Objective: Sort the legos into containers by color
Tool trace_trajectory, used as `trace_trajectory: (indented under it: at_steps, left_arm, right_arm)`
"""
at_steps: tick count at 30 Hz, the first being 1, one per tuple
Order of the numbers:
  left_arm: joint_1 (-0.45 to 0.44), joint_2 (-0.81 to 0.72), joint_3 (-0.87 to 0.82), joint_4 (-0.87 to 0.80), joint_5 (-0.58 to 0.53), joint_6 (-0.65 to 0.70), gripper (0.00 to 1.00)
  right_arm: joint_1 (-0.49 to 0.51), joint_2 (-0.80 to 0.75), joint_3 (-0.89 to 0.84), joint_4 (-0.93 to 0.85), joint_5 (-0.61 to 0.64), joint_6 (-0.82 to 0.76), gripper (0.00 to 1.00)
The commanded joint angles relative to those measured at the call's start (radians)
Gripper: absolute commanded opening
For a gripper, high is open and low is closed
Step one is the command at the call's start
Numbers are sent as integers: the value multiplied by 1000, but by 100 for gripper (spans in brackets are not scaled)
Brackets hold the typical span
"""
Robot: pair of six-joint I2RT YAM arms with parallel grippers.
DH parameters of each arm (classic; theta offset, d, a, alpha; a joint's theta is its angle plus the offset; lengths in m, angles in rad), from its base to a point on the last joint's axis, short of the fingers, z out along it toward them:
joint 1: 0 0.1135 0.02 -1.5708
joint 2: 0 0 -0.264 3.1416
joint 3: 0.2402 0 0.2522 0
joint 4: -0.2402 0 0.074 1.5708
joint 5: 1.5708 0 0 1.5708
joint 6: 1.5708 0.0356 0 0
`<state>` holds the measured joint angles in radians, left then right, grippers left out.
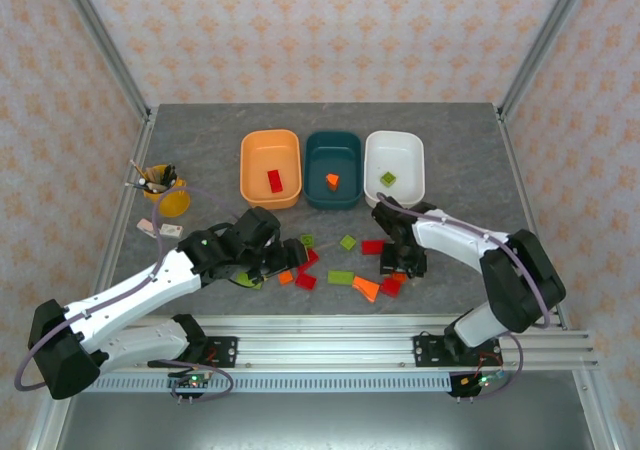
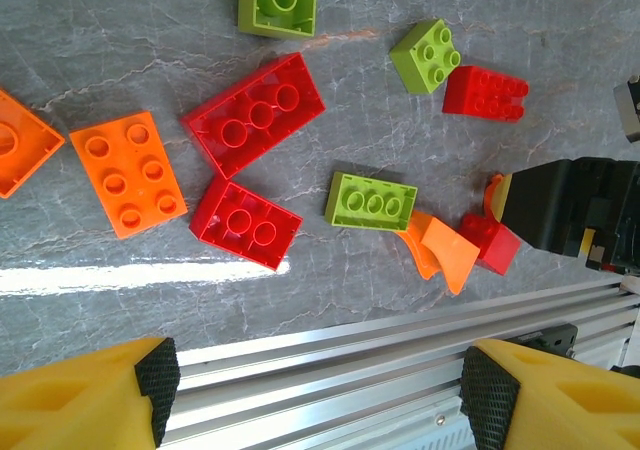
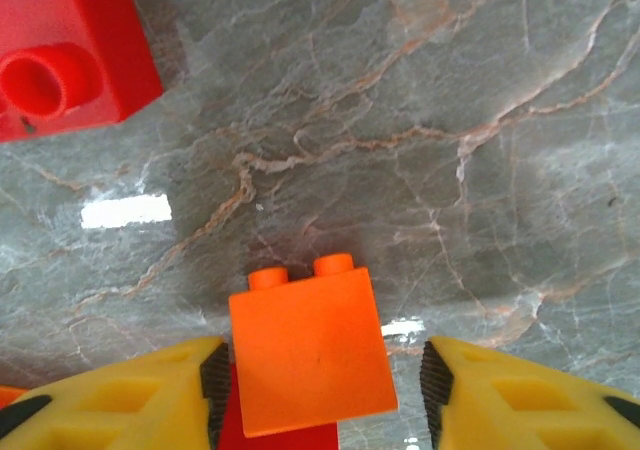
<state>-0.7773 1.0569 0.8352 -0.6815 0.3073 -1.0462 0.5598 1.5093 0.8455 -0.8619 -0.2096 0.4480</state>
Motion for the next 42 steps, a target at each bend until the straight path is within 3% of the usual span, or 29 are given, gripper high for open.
trace_trajectory:
  at_steps: [1,16,23,28,33,42]
  left_arm:
    - [-7,10,33,21,-10,12,78]
    - [-10,30,72,18,-27,18,78]
    - [32,33,211,-68,-134,43,78]
    - [177,77,320,-111,-110,81,79]
    - [312,162,421,-122,-89,135,79]
    - [376,255,500,-82,-72,145,79]
  right_arm:
    - [-18,24,-7,28,9,-13,51]
    - [-27,-10,-9,64,50,59,34]
    - [-22,-85,225,-30,88,26,32]
    - [32,78,527,-65,114,-26,32]
    - [56,352,837,-75,99,-38,32]
    - [45,728,1205,-107,11,28,32]
